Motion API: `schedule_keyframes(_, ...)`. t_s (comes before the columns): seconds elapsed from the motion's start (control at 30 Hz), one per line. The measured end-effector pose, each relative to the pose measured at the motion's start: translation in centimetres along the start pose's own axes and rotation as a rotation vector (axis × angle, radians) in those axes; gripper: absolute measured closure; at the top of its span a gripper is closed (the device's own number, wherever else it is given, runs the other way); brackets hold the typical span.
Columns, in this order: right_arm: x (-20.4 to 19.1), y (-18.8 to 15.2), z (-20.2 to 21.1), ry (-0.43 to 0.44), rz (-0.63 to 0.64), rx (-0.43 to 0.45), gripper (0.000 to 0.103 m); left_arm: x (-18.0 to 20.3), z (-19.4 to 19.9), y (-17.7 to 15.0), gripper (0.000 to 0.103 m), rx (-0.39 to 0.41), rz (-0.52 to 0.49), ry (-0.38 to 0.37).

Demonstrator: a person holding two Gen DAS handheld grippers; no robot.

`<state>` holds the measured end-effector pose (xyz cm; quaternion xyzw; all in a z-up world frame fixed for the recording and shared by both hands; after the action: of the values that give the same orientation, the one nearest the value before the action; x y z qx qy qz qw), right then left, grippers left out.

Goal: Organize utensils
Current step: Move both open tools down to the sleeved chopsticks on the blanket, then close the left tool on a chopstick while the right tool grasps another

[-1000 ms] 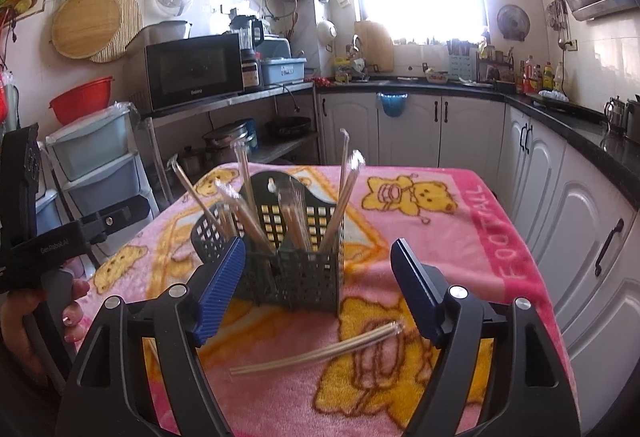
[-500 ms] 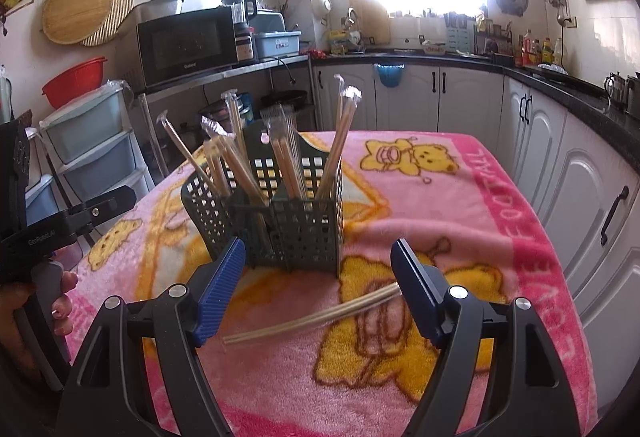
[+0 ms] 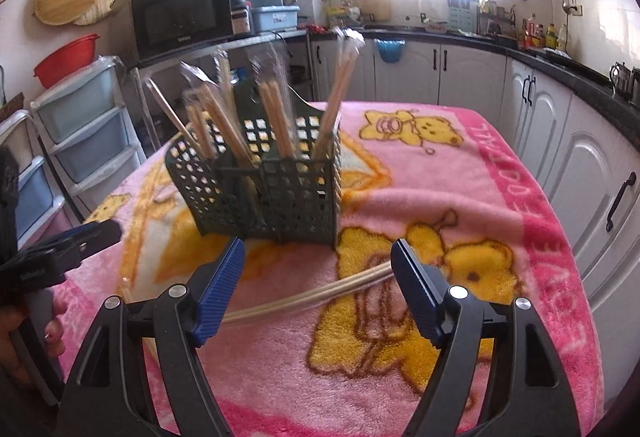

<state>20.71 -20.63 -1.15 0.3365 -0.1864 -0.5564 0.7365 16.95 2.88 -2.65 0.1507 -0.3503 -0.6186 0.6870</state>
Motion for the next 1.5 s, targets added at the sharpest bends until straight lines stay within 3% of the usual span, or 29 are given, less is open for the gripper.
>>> schedule_keyframes(0.47, 3.2, -0.9, -3.5, -0.035, -0.073, -0.084, 0.03, -3.0, -1.2, -5.4, 0.011, -0.139, 0.079, -0.002)
schedule_keyframes(0.63, 5.0, -0.8, -4.9, -0.062, -0.101, -0.12, 0.03, -3.5, -2.2, -6.0, 0.031, -0.175, 0.12, -0.027)
schedule_keyframes(0.8, 6.9, -1.1, -7.1, -0.063, -0.146, -0.193, 0.03, -3.8, -3.1, -5.2, 0.033, -0.178, 0.165, -0.061)
schedule_keyframes(0.9, 7.8, -0.9, -8.3, -0.052, -0.179, -0.216, 0.031, -4.1, -3.7, -4.6, 0.041, -0.177, 0.175, -0.045)
schedule_keyframes(1.27, 9.6, -0.7, -11.2, 0.003, -0.297, -0.251, 0.066, -5.2, -5.0, -3.0, 0.068, -0.179, 0.198, 0.007)
schedule_keyframes(1.33, 10.1, -0.7, -11.4, 0.01, -0.32, -0.248, 0.074, -5.3, -5.2, -2.8, 0.071, -0.178, 0.197, 0.016)
schedule_keyframes(1.4, 10.2, -0.8, -11.3, 0.008, -0.318, -0.246, 0.089, -5.4, -5.4, -2.7, 0.075, -0.175, 0.198, 0.027)
schedule_keyframes(1.5, 10.2, -0.8, -10.8, 0.023, -0.32, -0.229, 0.097, -5.6, -5.7, -2.4, 0.081, -0.174, 0.197, 0.041)
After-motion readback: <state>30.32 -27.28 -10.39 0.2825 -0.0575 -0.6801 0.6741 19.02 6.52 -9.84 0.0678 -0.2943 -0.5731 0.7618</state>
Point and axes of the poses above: each gripper's, at about its wrist camera, not at the fingertips, and z roughly against the way its jaws point, x to its right, y to its top, the point moved 5 cm from there along -z, roughly the way its jaws point, and after that the axes turned 9 degrees about -x, right-handed, at the moved point
